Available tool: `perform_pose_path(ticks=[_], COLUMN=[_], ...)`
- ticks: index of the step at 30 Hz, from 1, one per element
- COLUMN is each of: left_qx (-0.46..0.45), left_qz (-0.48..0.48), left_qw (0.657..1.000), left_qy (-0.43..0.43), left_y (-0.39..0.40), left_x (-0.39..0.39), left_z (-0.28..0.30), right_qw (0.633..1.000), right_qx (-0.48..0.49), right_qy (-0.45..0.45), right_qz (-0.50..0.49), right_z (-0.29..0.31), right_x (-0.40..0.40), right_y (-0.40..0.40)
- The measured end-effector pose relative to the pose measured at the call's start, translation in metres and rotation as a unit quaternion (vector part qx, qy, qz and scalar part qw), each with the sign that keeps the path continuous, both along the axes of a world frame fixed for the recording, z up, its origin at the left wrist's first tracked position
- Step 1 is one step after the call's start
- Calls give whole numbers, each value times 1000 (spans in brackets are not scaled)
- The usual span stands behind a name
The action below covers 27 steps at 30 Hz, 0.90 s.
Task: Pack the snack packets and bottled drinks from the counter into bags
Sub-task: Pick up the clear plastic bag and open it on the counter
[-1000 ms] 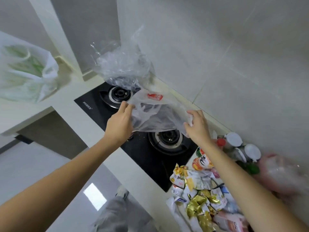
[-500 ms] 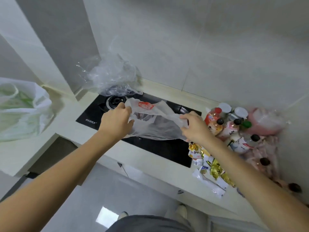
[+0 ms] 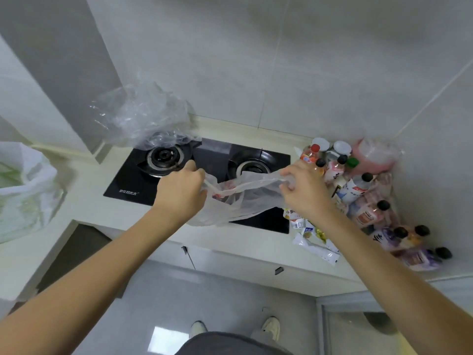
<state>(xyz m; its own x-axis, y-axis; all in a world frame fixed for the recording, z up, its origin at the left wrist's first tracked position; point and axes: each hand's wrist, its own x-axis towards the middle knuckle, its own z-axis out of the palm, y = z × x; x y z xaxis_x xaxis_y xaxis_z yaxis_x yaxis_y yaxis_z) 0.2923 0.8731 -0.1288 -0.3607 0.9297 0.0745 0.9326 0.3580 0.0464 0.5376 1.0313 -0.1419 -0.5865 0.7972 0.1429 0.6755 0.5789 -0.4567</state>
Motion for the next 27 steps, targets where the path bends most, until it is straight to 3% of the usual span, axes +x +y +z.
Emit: perform_pose_path(ticks=[5,11,17,27], left_qx=[10,39,32,-218], left_qz=[-25,-47,-156,-272], left_qw=[999,991,977,934], left_qy=[25,123,138,79], left_y=[29,46,49,62], left_x=[1,4,25,-6], left_z=[-31,-46,-76,-140], right_qw=[997,991,984,960], right_qx=[48,67,62,74], right_qy=[-8,-28,-61,-149], right_qz=[56,114,158,226], right_z=[-32,-57,-73,-113], right_x=[7,-5,-21,-45], right_y=[15,51,76,102])
